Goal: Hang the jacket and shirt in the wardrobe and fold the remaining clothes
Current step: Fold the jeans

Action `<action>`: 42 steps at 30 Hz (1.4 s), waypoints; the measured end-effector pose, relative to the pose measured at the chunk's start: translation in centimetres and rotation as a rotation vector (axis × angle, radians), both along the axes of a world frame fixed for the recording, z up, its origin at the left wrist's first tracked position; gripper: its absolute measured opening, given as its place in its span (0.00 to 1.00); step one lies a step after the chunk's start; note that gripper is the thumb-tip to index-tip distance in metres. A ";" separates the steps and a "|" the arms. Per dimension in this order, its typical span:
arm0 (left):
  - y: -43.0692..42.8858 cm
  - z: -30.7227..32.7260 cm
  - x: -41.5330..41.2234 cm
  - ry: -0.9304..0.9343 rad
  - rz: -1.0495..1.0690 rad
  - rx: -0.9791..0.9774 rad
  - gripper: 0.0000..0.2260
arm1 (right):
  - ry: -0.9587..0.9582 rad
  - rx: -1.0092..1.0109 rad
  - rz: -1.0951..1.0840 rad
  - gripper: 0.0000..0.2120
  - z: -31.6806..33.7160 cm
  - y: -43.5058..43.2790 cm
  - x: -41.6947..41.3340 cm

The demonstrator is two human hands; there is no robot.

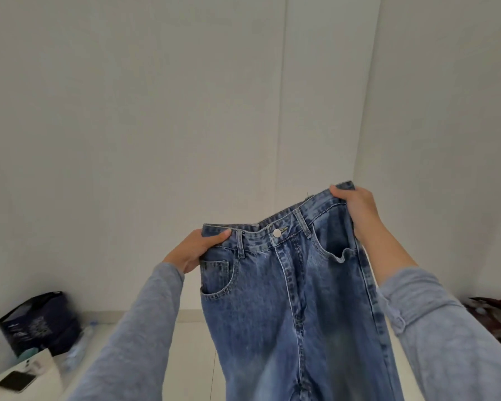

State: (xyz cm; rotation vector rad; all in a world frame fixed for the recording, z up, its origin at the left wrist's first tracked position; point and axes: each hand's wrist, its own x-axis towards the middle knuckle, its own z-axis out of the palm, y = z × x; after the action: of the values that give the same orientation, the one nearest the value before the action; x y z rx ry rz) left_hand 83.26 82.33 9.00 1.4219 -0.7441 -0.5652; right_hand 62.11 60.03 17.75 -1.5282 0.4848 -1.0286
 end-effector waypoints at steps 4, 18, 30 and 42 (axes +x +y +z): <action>-1.2 0.4 0.0 -0.211 0.352 -0.042 0.12 | 0.011 -0.074 -0.131 0.12 -1.4 -0.5 0.2; -3.8 7.3 -3.0 -0.593 0.619 -0.308 0.18 | 0.160 -0.253 -0.467 0.18 1.6 -2.5 -0.5; -5.7 9.8 -3.0 -0.614 0.654 -0.300 0.14 | 0.052 -0.289 -0.439 0.16 3.8 -4.2 -1.6; -0.2 18.5 -6.0 -0.312 0.165 -0.905 0.10 | -0.696 -0.258 0.289 0.11 12.8 0.4 -7.8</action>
State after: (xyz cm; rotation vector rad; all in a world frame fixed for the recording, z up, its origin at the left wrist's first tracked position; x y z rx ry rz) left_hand 77.29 82.12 27.45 0.7058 -0.9523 0.1452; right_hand 54.33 60.40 30.58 -1.2958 -0.3562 -1.3332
